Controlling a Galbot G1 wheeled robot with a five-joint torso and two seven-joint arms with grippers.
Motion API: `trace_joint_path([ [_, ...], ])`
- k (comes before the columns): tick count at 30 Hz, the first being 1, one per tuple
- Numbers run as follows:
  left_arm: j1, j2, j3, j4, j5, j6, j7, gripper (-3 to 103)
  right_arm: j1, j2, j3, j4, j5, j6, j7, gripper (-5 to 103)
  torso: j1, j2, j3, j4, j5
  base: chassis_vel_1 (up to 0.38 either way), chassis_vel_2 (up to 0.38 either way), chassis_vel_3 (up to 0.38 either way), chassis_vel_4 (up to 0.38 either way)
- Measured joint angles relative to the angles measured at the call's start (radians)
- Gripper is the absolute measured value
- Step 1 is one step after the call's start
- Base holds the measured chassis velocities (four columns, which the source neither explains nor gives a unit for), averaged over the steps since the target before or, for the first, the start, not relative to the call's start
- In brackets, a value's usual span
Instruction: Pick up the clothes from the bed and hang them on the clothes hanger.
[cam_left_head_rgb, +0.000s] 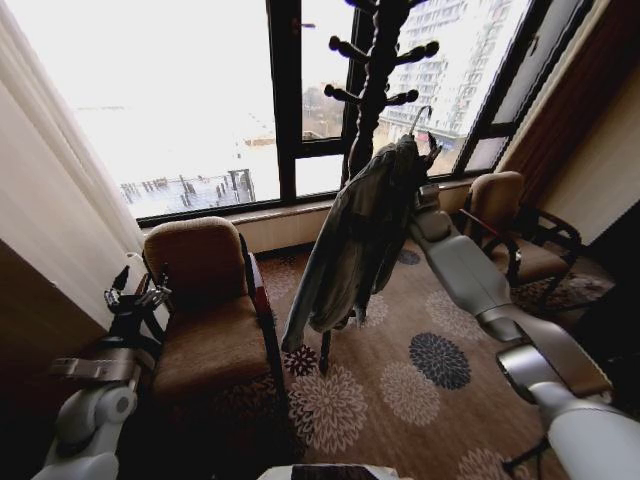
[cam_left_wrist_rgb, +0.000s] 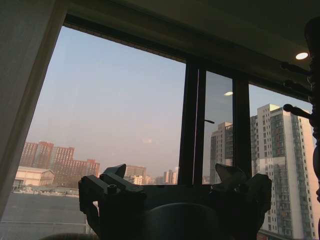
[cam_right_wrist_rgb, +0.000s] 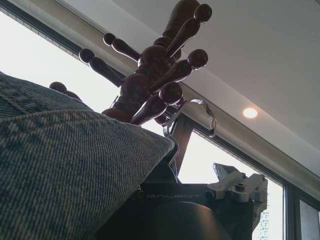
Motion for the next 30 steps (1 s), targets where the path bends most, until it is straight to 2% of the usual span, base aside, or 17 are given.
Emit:
trace_joint_path([
  [3,0.001,-0.001,0.000,-0.004,0.001,0.000,0.000,100,0.001,-0.005,0.001,0.004,0.004,0.000,0.000,100,0.000,0.000,0.000,0.0000,0.0001,0.000,0.000,0.000,0.000],
  [4,0.002,-0.001,0.000,-0.006,0.001,0.001,0.000,100,0.002,-0.007,0.001,0.006,0.006,0.000,0.000,103,0.000,0.000,0.000,-0.0001,0.0000,0.000,0.000,0.000,0.000],
  [8,0.002,0.002,-0.002,-0.010,0.001,0.002,0.000,100,0.004,-0.012,0.001,0.012,0.014,0.000,-0.003,95,0.000,0.000,0.000,-0.0001,0.0002,0.000,0.000,0.000,0.000],
  [12,0.003,0.002,-0.003,-0.013,0.001,0.003,-0.001,100,0.005,-0.016,-0.001,0.023,0.022,0.000,-0.007,73,0.000,0.000,0.000,-0.0001,0.0001,0.000,0.000,0.000,0.000],
  [14,0.003,0.001,-0.003,-0.014,0.001,0.003,-0.001,100,0.005,-0.017,-0.002,0.025,0.024,0.000,-0.007,73,0.000,0.000,0.000,-0.0001,0.0001,0.000,0.000,0.000,0.000],
  [17,0.004,0.001,-0.003,-0.014,0.001,0.003,-0.002,100,0.010,-0.019,-0.010,0.039,0.033,0.000,-0.008,57,0.000,0.000,0.000,-0.0002,0.0002,0.000,0.000,0.000,0.000],
  [19,0.004,0.001,-0.003,-0.014,0.001,0.003,-0.002,100,0.014,-0.021,-0.014,0.043,0.038,0.000,-0.009,57,0.000,0.000,0.000,-0.0001,0.0001,0.000,0.000,0.000,0.000],
  [20,0.003,-0.001,-0.003,-0.014,0.001,0.003,-0.002,100,0.020,-0.021,-0.019,0.045,0.042,0.000,-0.011,46,0.000,0.000,0.000,-0.0001,0.0001,0.000,0.000,0.000,0.000],
  [21,0.003,-0.002,-0.003,-0.014,0.001,0.003,-0.002,100,0.024,-0.022,-0.022,0.046,0.044,0.000,-0.013,46,0.000,0.000,0.000,0.0000,0.0000,0.000,0.000,0.000,0.000],
  [23,0.003,-0.003,-0.003,-0.013,0.001,0.003,-0.002,100,0.032,-0.023,-0.025,0.046,0.046,0.000,-0.015,35,0.000,0.000,0.000,0.0001,0.0000,0.000,0.000,0.000,0.000],
  [24,0.003,-0.003,-0.003,-0.013,0.001,0.003,-0.002,100,0.032,-0.023,-0.025,0.046,0.046,0.000,-0.015,35,0.000,0.000,0.000,0.0001,0.0000,0.000,0.000,0.000,0.000],
  [26,0.003,-0.004,-0.003,-0.012,0.002,0.003,-0.002,100,0.041,-0.026,-0.029,0.046,0.050,0.000,-0.017,24,0.000,0.000,0.000,0.0001,-0.0001,0.000,0.000,0.000,0.000],
  [30,0.003,-0.005,-0.003,-0.012,0.002,0.002,-0.002,100,0.047,-0.033,-0.032,0.050,0.055,0.000,-0.019,17,0.000,0.000,0.000,-0.0002,0.0002,0.000,0.000,0.000,0.000],
])
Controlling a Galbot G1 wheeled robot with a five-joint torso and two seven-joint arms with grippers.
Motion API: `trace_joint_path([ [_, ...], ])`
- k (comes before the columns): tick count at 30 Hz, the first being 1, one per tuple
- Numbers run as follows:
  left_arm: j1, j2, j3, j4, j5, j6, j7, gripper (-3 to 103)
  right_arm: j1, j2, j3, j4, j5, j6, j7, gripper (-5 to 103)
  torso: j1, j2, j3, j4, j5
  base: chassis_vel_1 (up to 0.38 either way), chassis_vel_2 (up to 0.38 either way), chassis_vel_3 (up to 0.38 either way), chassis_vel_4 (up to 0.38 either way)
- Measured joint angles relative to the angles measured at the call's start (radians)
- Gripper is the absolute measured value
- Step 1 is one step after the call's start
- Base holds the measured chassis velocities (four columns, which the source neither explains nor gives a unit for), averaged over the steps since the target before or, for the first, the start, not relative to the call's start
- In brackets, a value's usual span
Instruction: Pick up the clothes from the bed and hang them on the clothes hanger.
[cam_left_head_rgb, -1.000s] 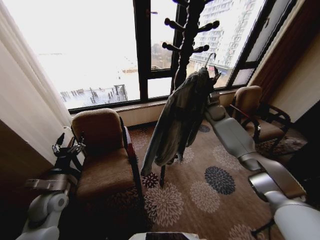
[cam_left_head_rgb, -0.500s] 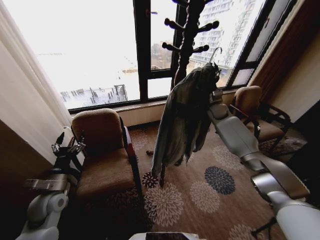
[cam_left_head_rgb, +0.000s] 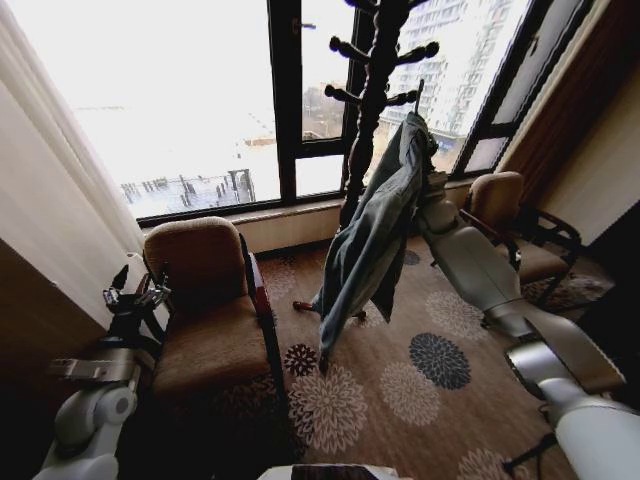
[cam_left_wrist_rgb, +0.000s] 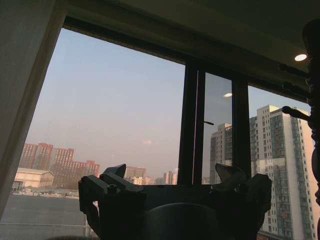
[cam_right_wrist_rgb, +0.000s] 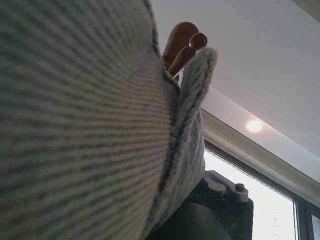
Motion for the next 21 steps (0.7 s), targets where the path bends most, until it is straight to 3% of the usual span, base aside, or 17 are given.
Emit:
trace_joint_path([
  [21,-0.004,-0.007,0.011,0.003,0.007,-0.001,0.007,100,-0.004,-0.033,0.028,-0.014,-0.011,-0.011,0.008,16,0.000,0.000,0.000,0.0001,0.0000,0.000,0.000,0.000,0.000],
])
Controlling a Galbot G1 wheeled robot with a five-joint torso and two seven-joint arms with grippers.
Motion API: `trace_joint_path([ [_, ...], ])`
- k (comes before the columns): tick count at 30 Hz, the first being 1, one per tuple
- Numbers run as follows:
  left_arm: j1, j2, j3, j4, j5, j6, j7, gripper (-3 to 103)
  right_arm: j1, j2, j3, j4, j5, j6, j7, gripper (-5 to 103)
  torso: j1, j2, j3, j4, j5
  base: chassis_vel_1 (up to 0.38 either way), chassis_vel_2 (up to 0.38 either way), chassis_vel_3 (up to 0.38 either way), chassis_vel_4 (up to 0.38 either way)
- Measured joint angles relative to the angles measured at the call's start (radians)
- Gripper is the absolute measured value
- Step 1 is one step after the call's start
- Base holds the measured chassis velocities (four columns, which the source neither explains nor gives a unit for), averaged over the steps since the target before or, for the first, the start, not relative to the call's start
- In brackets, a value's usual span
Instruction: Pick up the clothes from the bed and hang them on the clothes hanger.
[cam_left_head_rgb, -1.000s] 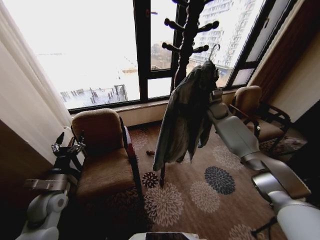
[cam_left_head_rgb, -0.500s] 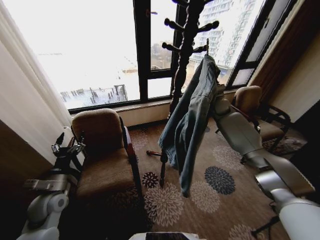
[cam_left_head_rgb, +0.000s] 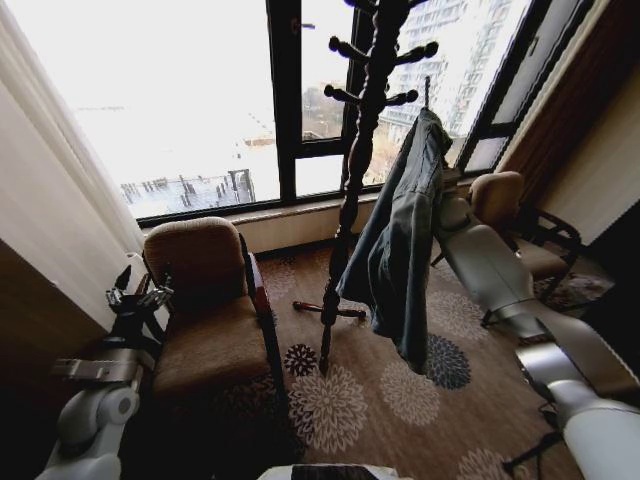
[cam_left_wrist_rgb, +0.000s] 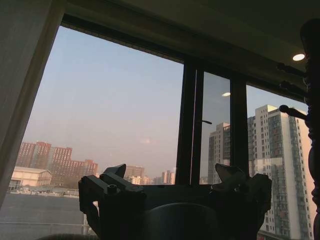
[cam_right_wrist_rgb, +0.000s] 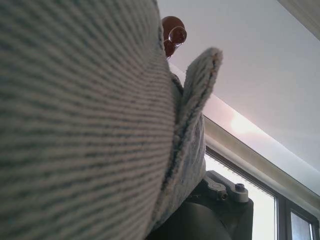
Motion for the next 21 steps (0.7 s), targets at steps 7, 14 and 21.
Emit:
trace_joint_path([
  [7,-0.002,-0.001,0.001,0.004,0.000,-0.001,0.001,100,0.002,0.015,-0.005,-0.019,0.000,0.002,-0.008,16,0.000,0.000,0.000,0.0000,-0.0001,0.000,0.000,0.000,0.000],
  [14,-0.002,0.000,-0.004,0.015,0.000,-0.005,0.006,100,0.004,0.043,-0.010,-0.049,-0.021,0.009,-0.010,16,0.000,0.000,0.000,0.0000,0.0000,0.000,0.000,0.000,0.000],
  [21,-0.005,0.000,-0.004,0.023,0.000,-0.006,0.008,100,0.015,0.051,-0.014,-0.065,-0.029,0.011,-0.011,16,0.000,0.000,0.000,0.0000,-0.0001,0.000,0.000,0.000,0.000],
])
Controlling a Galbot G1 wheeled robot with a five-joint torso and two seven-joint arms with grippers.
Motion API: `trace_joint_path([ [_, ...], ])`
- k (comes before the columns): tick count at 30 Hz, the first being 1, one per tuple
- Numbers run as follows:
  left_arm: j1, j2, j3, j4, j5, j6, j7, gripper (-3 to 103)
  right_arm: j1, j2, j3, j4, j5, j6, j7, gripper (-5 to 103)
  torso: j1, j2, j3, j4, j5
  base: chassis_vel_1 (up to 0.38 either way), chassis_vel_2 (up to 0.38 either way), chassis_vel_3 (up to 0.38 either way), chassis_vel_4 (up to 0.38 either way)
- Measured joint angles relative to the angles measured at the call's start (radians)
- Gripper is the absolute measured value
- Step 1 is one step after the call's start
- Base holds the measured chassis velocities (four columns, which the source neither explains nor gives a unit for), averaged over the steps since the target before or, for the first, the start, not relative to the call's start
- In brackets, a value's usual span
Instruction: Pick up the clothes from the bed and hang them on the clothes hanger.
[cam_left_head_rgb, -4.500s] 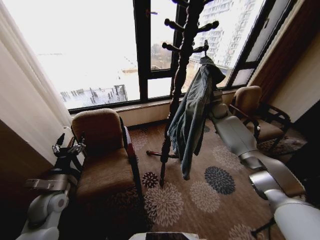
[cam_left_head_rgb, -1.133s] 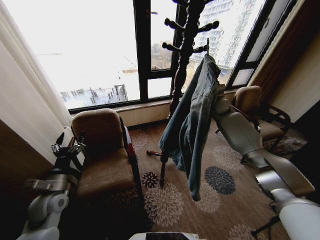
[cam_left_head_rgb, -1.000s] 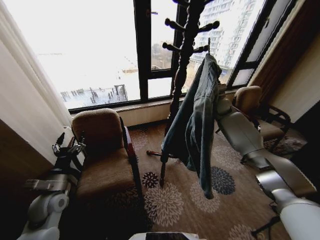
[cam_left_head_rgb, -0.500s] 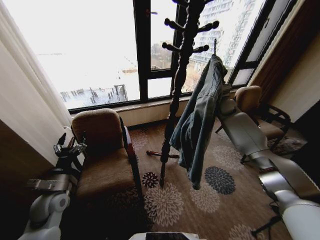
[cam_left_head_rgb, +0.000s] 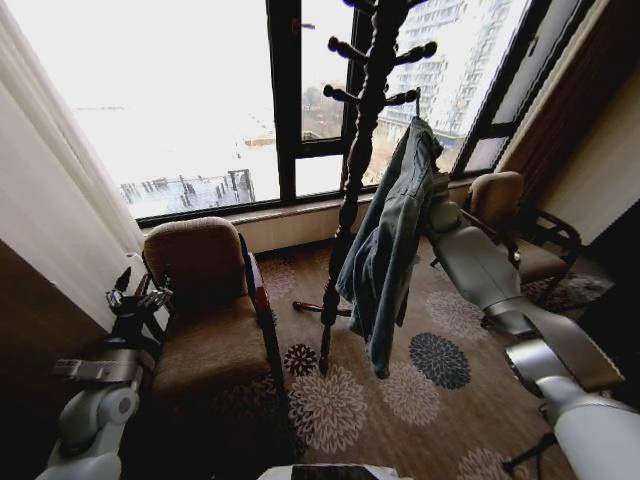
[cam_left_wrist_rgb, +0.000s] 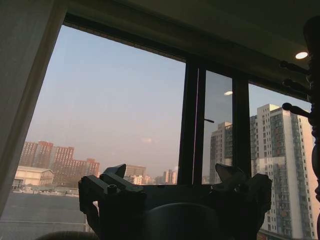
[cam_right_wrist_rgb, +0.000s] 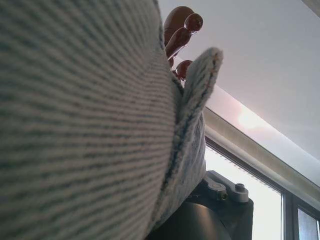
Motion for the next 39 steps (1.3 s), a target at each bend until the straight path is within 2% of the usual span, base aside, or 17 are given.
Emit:
trace_joint_path([
  [8,-0.006,0.000,0.003,0.006,0.000,-0.001,0.002,100,0.023,0.002,-0.010,-0.023,-0.001,0.003,-0.003,16,0.000,0.000,0.000,0.0000,0.0000,0.000,0.000,0.000,0.000],
  [26,-0.011,0.004,-0.001,0.027,-0.007,-0.011,0.012,100,0.063,0.054,-0.065,-0.055,-0.001,0.009,-0.010,16,0.000,0.000,0.000,0.0003,-0.0001,0.000,0.000,0.000,0.000],
  [39,-0.015,0.013,-0.002,0.034,-0.013,-0.013,0.017,100,0.058,0.048,-0.062,-0.064,-0.004,0.008,-0.010,16,0.000,0.000,0.000,0.0001,0.0002,0.000,0.000,0.000,0.000],
])
